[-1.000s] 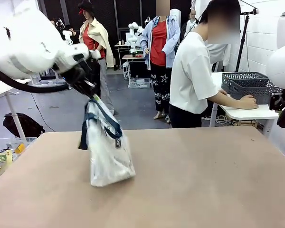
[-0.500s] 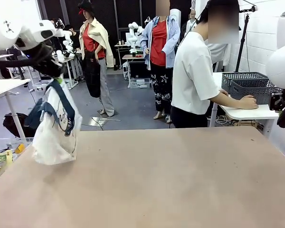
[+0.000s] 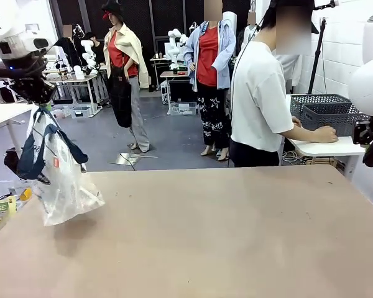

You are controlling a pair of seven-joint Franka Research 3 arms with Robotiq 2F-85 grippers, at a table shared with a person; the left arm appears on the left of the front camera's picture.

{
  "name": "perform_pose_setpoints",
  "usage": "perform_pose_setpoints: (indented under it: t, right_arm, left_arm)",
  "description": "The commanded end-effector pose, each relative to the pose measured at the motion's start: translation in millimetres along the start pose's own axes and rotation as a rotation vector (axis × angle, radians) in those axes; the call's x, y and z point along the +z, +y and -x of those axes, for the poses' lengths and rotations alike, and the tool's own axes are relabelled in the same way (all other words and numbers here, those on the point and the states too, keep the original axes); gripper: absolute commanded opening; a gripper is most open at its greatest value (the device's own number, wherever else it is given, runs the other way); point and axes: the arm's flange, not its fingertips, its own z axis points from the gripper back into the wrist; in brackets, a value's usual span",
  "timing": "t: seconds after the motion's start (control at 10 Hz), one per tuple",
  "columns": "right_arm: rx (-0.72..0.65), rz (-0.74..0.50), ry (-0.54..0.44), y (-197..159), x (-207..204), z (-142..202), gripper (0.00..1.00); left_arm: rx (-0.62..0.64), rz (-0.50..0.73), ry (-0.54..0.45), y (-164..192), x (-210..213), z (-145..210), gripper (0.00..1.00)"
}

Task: Transfer purchased items from the store into the shopping bag.
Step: Move the Reusable shopping bag to the right side of the table.

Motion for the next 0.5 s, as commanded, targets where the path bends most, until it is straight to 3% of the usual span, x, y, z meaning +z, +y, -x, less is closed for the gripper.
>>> perform_pose_setpoints:
  t: [0.0,0.4]
  right_arm:
    - [0.018,0.023,0.003,-2,1,-1,1.0]
    - [0.018,0.023,0.003,-2,1,-1,1.0]
  left_arm:
    - [-0.02,0.02,0.064,17,-7,-20,0.0]
    - [-0.066,0.071,0.148,21,-57,-37,0.0]
